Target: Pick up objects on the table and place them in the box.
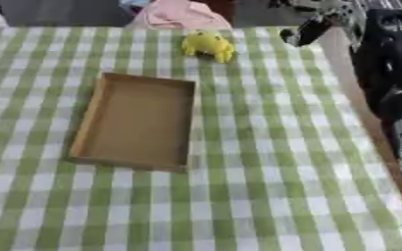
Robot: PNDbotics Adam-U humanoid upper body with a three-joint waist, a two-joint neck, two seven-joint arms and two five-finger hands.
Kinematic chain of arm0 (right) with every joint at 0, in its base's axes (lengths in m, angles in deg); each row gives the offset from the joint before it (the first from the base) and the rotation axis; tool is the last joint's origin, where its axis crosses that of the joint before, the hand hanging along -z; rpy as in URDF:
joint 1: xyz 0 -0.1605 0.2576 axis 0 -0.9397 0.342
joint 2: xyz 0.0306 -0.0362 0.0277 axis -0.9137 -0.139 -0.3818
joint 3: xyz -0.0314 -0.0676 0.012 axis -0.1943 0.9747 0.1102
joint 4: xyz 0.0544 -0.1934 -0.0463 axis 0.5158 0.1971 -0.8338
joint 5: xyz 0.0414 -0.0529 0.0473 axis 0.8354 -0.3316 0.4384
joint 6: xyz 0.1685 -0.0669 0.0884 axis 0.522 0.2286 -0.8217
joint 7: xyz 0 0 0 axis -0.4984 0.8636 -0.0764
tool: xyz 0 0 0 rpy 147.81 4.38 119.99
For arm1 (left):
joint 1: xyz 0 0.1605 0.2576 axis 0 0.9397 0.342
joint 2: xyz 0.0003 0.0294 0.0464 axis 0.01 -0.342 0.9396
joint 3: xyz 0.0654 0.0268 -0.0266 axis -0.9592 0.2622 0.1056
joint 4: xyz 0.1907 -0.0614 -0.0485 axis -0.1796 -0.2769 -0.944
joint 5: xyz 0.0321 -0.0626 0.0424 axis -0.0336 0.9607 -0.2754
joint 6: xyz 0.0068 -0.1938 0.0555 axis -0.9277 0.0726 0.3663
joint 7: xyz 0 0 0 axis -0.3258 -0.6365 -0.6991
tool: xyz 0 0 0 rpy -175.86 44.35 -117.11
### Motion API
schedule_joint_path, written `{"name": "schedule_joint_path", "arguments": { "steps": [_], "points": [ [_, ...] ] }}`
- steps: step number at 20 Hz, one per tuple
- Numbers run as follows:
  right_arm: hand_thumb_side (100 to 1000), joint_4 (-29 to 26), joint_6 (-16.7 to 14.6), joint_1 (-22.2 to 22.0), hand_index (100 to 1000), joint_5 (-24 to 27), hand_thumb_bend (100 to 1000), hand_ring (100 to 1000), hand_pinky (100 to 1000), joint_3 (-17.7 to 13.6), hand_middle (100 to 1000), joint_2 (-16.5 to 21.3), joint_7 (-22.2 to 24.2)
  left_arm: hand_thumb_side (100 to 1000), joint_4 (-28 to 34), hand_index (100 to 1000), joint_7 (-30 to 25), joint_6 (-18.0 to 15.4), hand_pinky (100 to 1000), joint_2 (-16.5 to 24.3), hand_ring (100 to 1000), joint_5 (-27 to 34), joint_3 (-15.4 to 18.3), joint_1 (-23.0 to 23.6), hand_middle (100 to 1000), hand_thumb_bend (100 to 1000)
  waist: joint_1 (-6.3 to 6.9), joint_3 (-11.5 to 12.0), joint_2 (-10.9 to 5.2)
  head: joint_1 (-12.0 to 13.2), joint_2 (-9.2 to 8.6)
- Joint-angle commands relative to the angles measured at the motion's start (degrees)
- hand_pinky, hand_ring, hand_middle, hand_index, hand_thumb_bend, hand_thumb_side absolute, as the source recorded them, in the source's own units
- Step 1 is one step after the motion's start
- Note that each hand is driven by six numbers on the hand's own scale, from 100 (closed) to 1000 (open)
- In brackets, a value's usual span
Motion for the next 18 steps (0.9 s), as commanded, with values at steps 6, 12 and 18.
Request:
{"name": "schedule_joint_path", "arguments": {
  "steps": [6, 12, 18],
  "points": [
    [309, -2.2, 0.8, 1.6, 1000, 5.9, 100, 882, 870, -0.2, 873, 0.0, 3.8, 828, 1.1, 655, -0.8, 0.2, 369, 0.6, 617, 0.3, -0.4, -1.0, 642, 100, -0.19, 0.7, -0.85, -0.9, -0.91],
    [512, -3.6, 1.9, 2.0, 1000, 5.5, 100, 885, 877, -0.5, 879, -1.0, 4.0, 823, 1.3, 654, -1.0, 0.3, 368, 0.4, 617, 0.5, -0.5, -1.3, 642, 100, -0.41, 1.3, -0.54, -1.6, -1.34],
    [590, -3.9, 2.5, 2.6, 1000, 3.3, 100, 885, 881, -1.1, 880, -1.6, 2.5, 816, 1.5, 652, -1.4, 0.4, 367, 0.4, 616, 0.5, -0.4, -1.6, 641, 100, -0.91, 2.0, 0.31, -1.8, -1.85]
  ]
}}
